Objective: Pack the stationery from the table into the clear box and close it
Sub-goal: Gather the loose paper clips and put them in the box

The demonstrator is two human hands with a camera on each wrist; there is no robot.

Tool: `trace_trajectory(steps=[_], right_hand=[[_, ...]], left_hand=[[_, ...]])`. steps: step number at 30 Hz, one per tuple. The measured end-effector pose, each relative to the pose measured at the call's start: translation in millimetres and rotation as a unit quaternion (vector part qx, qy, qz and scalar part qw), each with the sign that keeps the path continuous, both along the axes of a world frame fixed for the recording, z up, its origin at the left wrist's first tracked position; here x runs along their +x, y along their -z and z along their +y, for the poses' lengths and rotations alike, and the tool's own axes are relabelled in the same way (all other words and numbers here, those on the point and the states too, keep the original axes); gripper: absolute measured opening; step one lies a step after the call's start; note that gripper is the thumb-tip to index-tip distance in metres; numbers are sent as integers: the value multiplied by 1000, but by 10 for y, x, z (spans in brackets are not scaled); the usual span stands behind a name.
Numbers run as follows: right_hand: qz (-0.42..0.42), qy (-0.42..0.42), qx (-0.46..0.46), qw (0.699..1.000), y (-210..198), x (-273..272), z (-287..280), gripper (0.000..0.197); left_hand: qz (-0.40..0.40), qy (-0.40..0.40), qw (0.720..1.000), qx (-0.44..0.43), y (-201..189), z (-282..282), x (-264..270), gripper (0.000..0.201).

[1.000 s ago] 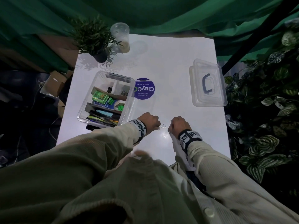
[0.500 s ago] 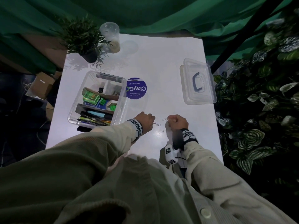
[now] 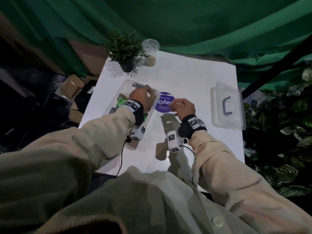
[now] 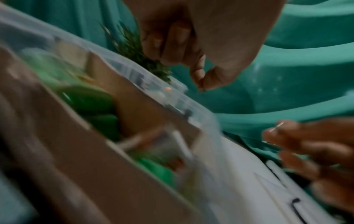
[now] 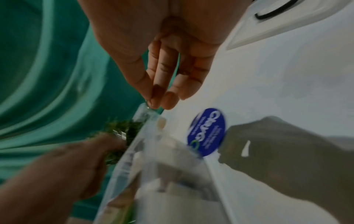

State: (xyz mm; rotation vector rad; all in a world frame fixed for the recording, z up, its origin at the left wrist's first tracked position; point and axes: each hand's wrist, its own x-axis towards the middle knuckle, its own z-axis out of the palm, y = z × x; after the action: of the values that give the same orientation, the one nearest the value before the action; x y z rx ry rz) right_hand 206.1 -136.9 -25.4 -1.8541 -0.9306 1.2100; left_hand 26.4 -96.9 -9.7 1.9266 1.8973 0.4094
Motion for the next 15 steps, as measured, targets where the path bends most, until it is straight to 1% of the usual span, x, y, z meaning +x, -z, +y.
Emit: trace_trajectory(steps=[1, 2, 4, 6, 10, 13, 15], right_hand=[[0, -9, 18, 1000, -74, -129, 89, 11], [-2, -20, 36, 999, -142, -248, 163, 11], [-22, -42, 56, 997, -217, -459, 282, 11], [-54, -61, 55, 995, -195, -626, 382, 5], [-110, -80, 27, 990, -66, -791, 481, 7], [-124, -76, 22, 989, -47, -775, 451, 10], [-103, -58, 25, 993, -47, -729, 404, 12]], left_hand=[[22, -25, 999, -16, 1, 67, -133, 26], [51, -35, 998, -32, 10, 108, -233, 29], [86, -19, 993, -73, 23, 144, -356, 34], [83, -3, 991, -105, 41, 153, -409, 33], [71, 14, 990, -121, 12, 201, -422, 28], [69, 42, 988, -132, 3, 245, -408, 22], [80, 45, 988, -121, 22, 262, -376, 24]])
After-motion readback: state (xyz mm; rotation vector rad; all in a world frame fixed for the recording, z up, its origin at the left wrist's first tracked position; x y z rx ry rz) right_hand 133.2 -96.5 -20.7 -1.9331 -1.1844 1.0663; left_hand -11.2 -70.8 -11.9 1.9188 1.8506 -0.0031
